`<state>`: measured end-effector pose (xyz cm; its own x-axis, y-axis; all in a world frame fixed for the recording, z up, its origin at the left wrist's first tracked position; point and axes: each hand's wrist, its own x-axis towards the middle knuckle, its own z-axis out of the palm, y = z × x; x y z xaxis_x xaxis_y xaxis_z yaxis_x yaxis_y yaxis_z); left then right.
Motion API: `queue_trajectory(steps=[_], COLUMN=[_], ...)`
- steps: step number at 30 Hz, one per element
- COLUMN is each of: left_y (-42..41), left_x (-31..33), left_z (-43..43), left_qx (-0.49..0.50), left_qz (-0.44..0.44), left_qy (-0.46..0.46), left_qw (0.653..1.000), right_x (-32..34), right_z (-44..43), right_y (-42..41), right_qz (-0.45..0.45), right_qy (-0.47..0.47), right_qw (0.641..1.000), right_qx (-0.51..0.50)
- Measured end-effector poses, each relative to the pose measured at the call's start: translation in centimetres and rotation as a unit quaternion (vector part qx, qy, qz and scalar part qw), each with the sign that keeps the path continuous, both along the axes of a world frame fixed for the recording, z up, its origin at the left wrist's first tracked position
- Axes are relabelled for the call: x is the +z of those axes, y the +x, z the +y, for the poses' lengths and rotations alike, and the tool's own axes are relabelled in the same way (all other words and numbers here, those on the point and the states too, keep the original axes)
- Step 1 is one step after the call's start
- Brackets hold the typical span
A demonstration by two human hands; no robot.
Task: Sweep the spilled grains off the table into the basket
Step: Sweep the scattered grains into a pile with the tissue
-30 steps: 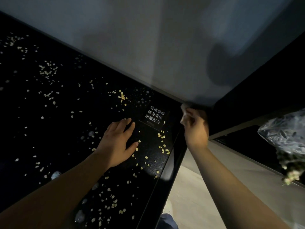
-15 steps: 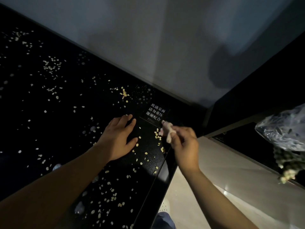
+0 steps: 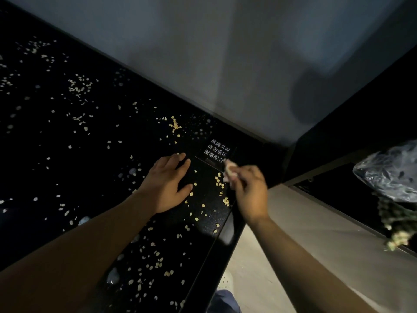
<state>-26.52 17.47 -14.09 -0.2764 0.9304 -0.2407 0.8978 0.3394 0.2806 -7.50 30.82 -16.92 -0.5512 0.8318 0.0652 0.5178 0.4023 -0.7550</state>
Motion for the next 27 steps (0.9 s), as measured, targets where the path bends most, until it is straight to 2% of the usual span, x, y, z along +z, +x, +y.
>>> queue_trajectory(steps=[2,5,7,9,12,17,21,23,25,27], left_y=[0.0,-0.4,-0.2,0.6,1.9,2.7,2.6,2.7,2.6,2.3], left_x=[0.5,1.3,2.1,2.7,3.1,2.7,2.2,2.0,1.8,1.6], left_z=[0.3,0.5,-0.3,-2.0,-4.9,-7.4,-8.6,-9.3,-10.1,-10.7], left_qx=[0.008,0.004,0.010,0.014,0.012,0.024,0.036,0.035,0.034,0.031], left_qz=[-0.010,-0.031,-0.047,-0.060,-0.055,-0.060,-0.031,-0.002,-0.001,-0.006], left_qy=[-0.005,-0.010,0.017,0.042,0.032,0.012,-0.007,-0.029,-0.041,-0.061], left_qw=[1.000,0.999,0.999,0.997,0.998,0.998,0.999,0.999,0.999,0.998], right_x=[0.8,2.9,3.7,3.6,1.8,-0.3,0.2,0.8,1.8,3.2], right_z=[-1.4,-2.2,-2.7,-3.5,-4.1,-6.1,-10.0,-11.2,-11.5,-10.7], right_y=[0.5,1.9,3.3,4.5,4.8,2.3,0.6,0.4,0.8,1.7], right_qz=[0.015,0.071,0.096,0.082,0.045,0.015,-0.002,0.010,0.045,0.078], right_qy=[-0.056,-0.053,-0.050,-0.040,-0.047,-0.029,-0.018,-0.072,-0.115,-0.098], right_qw=[0.998,0.993,0.987,0.985,0.984,0.991,1.000,0.996,0.992,0.992], right_qx=[0.008,-0.074,-0.121,-0.145,-0.168,-0.126,-0.007,0.051,0.036,-0.031])
